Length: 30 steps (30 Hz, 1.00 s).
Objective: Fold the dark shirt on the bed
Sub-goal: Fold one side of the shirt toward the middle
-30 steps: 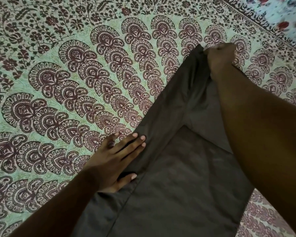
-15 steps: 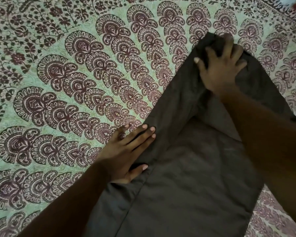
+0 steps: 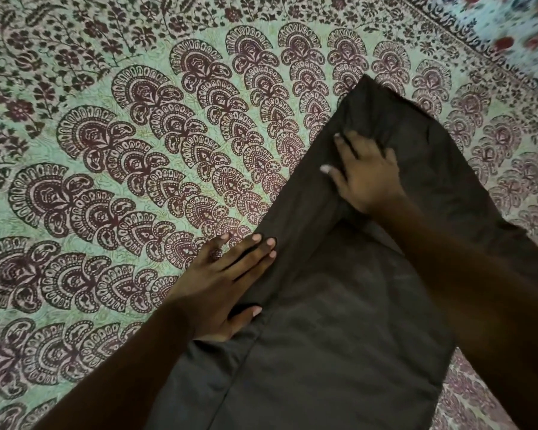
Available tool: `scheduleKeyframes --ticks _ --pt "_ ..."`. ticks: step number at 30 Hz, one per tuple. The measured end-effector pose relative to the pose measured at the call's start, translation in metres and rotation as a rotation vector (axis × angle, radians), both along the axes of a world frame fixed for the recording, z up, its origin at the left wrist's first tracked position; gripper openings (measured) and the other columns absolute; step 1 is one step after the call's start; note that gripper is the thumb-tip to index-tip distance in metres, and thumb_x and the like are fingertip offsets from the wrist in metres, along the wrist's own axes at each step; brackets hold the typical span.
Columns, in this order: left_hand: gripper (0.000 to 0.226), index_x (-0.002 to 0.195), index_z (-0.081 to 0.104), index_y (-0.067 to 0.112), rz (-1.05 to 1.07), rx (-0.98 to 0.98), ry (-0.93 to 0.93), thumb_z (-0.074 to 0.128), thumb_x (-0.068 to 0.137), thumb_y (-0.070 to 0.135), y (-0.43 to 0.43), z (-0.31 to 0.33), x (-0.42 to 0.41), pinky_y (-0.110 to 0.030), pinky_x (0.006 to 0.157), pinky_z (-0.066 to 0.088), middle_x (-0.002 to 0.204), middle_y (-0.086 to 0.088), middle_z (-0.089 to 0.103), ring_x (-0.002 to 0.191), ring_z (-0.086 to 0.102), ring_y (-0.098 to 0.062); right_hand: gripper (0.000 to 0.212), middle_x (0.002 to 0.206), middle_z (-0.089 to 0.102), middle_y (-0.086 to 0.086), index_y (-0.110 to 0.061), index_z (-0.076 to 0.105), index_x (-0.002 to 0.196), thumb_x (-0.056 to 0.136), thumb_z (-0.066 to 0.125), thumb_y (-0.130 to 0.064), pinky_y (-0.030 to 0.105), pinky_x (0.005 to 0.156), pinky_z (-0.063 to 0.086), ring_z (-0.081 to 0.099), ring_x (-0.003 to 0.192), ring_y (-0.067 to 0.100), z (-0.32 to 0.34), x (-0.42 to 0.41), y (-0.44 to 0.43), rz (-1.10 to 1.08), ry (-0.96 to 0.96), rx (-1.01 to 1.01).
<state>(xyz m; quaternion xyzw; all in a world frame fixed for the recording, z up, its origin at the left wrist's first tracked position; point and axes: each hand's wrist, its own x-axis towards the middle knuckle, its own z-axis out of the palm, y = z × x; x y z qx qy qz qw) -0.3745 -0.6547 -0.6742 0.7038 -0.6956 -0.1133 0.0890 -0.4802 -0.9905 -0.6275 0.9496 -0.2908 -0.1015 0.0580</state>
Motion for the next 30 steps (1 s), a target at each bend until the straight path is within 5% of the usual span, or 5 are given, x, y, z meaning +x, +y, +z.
scheduleKeyframes --ticks 5,12,18,23,30 --pt "0.092 0.164 0.023 0.018 -0.009 -0.004 -0.016 0.049 0.089 0.064 0.001 0.003 0.000 -0.057 0.121 0.024 0.175 0.001 0.011 0.161 0.013 -0.018 0.071 0.165 0.030 0.011 -0.015 0.034 0.158 0.103 0.036 -0.061 0.070 0.112 0.021 0.028 0.148 0.035 0.003 0.039 -0.006 -0.236 -0.033 0.034" --pt "0.091 0.163 0.025 0.019 -0.010 0.005 -0.030 0.046 0.089 0.066 0.003 0.003 -0.001 -0.058 0.120 0.025 0.173 0.001 0.017 0.160 0.016 -0.018 0.060 0.164 0.033 0.007 -0.014 0.044 0.152 0.101 0.040 -0.044 0.052 0.106 0.025 0.035 0.146 0.029 -0.002 0.001 0.128 -0.162 -0.132 0.054" --pt "0.091 0.163 0.025 0.018 -0.030 0.009 -0.033 0.044 0.089 0.067 0.016 0.020 -0.004 -0.055 0.123 0.021 0.173 -0.001 0.017 0.160 0.015 -0.023 0.054 0.165 0.031 0.011 -0.012 0.048 0.150 0.104 0.045 -0.040 0.054 0.112 0.027 0.030 0.150 0.033 -0.003 -0.035 0.184 -0.094 -0.141 0.151" --pt "0.097 0.165 0.019 0.020 -0.166 0.010 -0.035 0.047 0.088 0.070 0.109 0.018 -0.018 -0.054 0.122 0.015 0.175 -0.003 0.006 0.161 0.008 -0.025 0.049 0.157 0.041 0.013 -0.010 0.061 0.135 0.099 0.050 -0.040 0.050 0.104 0.033 0.037 0.142 0.038 0.003 -0.038 0.233 0.000 -0.180 0.193" --pt "0.085 0.166 0.009 0.020 -0.213 0.098 -0.035 0.037 0.099 0.065 0.255 0.010 -0.037 -0.053 0.128 0.008 0.175 0.000 0.002 0.162 0.004 -0.023 0.069 0.171 0.015 0.015 -0.016 0.032 0.161 0.103 0.049 -0.051 0.057 0.115 0.032 0.019 0.154 0.041 0.004 -0.065 0.344 0.015 -0.115 0.346"
